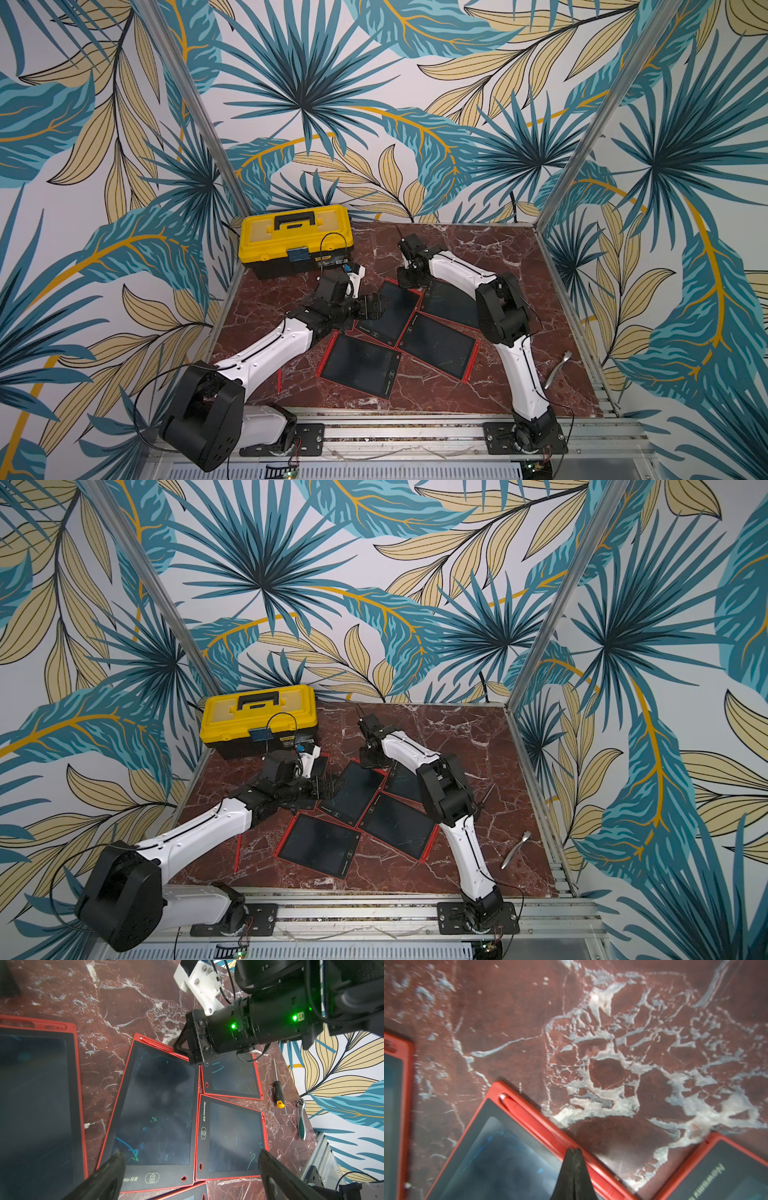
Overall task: Place the stylus back onto the writing tablet
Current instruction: Adjust the stylus on the writing tablet.
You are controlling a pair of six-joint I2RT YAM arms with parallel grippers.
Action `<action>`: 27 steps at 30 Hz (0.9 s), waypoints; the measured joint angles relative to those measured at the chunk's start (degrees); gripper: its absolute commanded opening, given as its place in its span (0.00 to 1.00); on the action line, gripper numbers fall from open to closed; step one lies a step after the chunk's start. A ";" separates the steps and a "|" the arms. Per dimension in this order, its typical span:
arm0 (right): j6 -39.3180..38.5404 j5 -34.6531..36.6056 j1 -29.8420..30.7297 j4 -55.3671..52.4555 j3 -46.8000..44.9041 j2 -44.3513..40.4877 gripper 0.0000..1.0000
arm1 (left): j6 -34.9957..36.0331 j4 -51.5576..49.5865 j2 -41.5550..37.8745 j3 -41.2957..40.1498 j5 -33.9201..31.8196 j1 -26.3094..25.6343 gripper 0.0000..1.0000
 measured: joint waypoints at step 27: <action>-4.66 1.62 0.76 0.39 0.17 0.04 0.00 | -0.35 1.25 0.00 -0.81 0.00 0.00 1.00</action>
